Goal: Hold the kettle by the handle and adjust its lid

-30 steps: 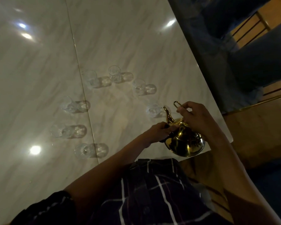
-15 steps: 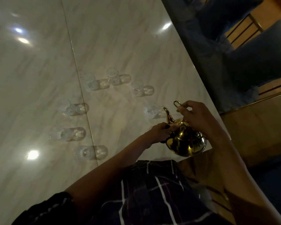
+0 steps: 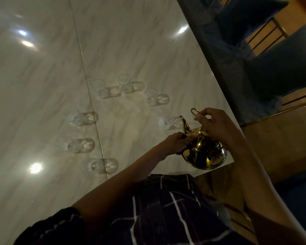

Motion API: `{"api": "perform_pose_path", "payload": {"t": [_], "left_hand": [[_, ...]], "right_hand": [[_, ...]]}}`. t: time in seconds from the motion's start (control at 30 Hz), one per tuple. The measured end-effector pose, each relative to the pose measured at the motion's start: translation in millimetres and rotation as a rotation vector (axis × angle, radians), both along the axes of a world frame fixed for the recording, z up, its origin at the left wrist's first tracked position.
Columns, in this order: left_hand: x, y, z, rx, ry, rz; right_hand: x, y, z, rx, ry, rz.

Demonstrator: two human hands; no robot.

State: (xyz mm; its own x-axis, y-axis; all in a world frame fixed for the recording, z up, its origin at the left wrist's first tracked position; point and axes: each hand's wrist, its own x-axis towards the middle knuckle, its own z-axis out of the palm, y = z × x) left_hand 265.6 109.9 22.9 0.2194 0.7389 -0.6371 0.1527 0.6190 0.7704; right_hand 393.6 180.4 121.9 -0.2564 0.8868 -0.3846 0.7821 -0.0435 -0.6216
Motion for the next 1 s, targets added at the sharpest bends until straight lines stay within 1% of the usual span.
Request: {"api": "perform_pose_path", "payload": {"t": [0.6,1.0], "left_hand": [[4.1,0.8,-6.2,0.001,0.033,0.001],[4.1,0.7,0.8,-0.010,-0.002,0.015]], "right_hand": [[3.4,-0.3,0.7,0.014,-0.011,0.001],[3.9,2.1,2.8,0.008,-0.004,-0.003]]}}
